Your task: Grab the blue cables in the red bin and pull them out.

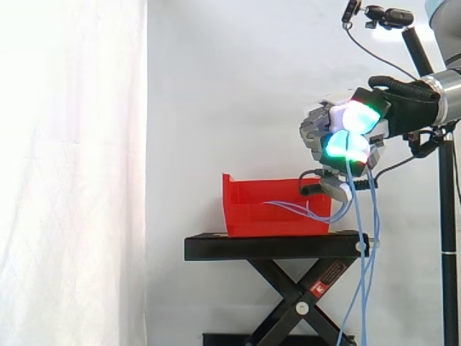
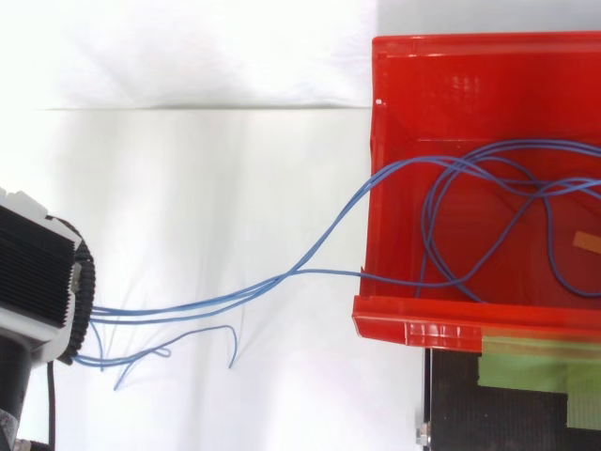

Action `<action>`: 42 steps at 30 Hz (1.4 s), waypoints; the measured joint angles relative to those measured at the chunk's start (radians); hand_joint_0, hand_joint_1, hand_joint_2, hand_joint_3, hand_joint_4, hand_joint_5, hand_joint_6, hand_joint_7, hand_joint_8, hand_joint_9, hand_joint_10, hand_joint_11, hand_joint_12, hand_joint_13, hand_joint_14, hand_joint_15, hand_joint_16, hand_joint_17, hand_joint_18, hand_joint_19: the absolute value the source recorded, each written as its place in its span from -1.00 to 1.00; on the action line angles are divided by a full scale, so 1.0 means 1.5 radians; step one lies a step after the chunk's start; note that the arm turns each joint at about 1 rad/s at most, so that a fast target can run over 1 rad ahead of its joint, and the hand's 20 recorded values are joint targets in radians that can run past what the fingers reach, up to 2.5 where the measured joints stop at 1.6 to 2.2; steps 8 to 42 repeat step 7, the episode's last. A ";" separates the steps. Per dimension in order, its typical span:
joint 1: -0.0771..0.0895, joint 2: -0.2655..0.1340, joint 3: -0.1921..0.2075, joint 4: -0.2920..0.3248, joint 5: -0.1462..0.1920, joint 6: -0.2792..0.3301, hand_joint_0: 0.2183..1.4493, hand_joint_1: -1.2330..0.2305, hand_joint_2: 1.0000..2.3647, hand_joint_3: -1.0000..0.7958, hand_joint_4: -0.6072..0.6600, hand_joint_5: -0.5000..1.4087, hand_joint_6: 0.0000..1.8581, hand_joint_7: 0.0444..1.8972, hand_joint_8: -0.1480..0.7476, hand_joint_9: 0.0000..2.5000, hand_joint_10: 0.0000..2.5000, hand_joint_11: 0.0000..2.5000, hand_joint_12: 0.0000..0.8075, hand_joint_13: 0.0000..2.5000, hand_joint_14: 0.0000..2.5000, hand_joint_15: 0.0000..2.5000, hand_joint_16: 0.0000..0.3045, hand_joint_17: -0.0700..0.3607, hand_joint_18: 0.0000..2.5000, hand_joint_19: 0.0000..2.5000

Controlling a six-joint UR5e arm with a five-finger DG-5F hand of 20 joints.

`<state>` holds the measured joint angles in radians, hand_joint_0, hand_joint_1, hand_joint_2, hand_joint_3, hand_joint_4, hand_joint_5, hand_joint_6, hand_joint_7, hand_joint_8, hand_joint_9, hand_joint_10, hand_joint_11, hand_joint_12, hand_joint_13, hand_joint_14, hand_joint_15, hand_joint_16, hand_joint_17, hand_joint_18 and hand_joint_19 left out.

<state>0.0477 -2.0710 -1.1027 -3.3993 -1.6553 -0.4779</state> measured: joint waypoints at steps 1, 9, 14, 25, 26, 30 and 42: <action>0.000 0.000 0.000 0.000 0.000 0.000 0.26 -0.55 -1.00 -1.00 -0.14 0.27 0.08 -0.50 -0.33 -0.16 0.13 0.21 -0.36 0.01 -0.38 0.30 -0.72 -0.23 -0.25 -0.33; 0.000 0.000 0.000 0.000 0.000 0.000 0.26 -0.55 -1.00 -1.00 -0.14 0.27 0.08 -0.49 -0.32 -0.17 0.14 0.22 -0.35 0.01 -0.36 0.30 -0.72 -0.22 -0.25 -0.33; 0.000 0.000 0.000 0.000 0.000 0.000 0.26 -0.55 -1.00 -1.00 -0.14 0.27 0.08 -0.49 -0.32 -0.17 0.14 0.22 -0.35 0.01 -0.36 0.30 -0.72 -0.22 -0.25 -0.33; 0.000 0.000 0.000 0.000 0.000 0.000 0.26 -0.55 -1.00 -1.00 -0.14 0.27 0.08 -0.49 -0.32 -0.17 0.14 0.22 -0.35 0.01 -0.36 0.30 -0.72 -0.22 -0.25 -0.33; 0.000 0.000 0.000 0.000 0.000 0.000 0.26 -0.55 -1.00 -1.00 -0.14 0.27 0.08 -0.49 -0.32 -0.17 0.14 0.22 -0.35 0.01 -0.36 0.30 -0.72 -0.22 -0.25 -0.33; 0.000 0.000 0.000 0.000 0.000 0.000 0.26 -0.55 -1.00 -1.00 -0.14 0.27 0.08 -0.49 -0.32 -0.17 0.14 0.22 -0.35 0.01 -0.36 0.30 -0.72 -0.22 -0.25 -0.33; 0.000 0.000 0.000 0.000 0.000 0.000 0.26 -0.55 -1.00 -1.00 -0.14 0.27 0.08 -0.49 -0.32 -0.17 0.14 0.22 -0.35 0.01 -0.36 0.30 -0.72 -0.22 -0.25 -0.33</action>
